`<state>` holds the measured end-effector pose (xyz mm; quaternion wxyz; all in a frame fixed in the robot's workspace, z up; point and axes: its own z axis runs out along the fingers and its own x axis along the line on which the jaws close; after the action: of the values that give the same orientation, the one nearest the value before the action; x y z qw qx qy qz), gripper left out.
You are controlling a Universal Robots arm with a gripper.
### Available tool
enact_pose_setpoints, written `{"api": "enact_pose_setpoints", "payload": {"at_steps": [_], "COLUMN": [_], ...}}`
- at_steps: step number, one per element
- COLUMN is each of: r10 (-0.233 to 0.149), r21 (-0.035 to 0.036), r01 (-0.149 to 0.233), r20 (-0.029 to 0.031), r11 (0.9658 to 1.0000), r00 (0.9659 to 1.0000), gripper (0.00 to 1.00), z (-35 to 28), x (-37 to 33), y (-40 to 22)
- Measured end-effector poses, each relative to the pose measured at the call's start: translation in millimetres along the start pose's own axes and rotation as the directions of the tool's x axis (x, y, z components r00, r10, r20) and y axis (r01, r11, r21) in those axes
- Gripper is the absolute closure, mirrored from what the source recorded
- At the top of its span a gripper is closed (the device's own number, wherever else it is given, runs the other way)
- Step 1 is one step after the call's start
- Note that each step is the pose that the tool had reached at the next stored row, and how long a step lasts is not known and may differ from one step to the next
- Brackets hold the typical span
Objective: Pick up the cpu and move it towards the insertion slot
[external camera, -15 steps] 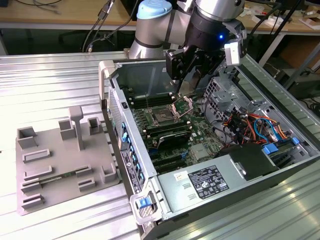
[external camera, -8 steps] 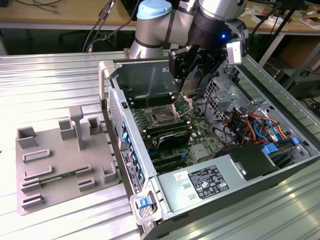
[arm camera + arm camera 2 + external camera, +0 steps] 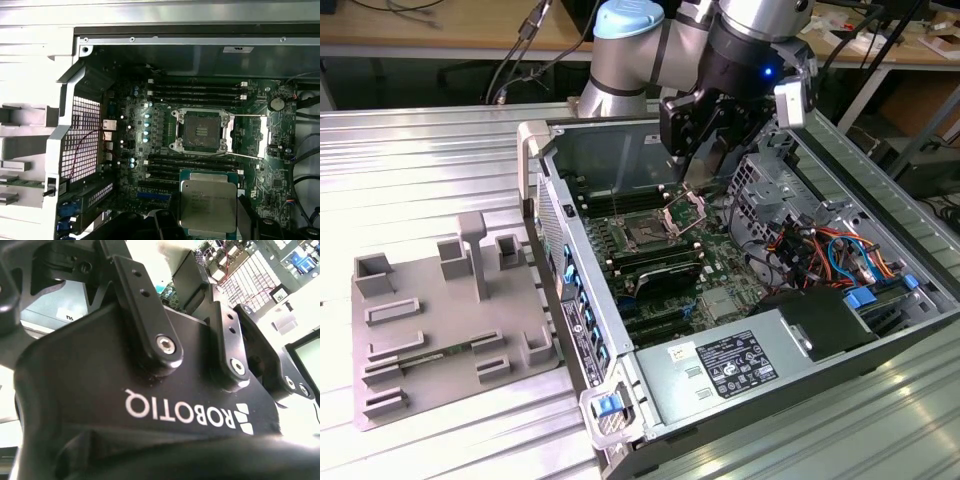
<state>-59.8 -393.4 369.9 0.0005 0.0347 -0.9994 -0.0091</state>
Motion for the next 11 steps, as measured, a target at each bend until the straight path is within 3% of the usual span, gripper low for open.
{"api": "enact_pose_setpoints", "payload": {"at_steps": [11], "r10": [0.0], "r21": [0.0], "r01": [0.0], "r20": [0.0], "r11": [1.0], "r00": [1.0], "gripper": [0.47], "z": [2.5], "x": [-11.5], "y": [8.8]}}
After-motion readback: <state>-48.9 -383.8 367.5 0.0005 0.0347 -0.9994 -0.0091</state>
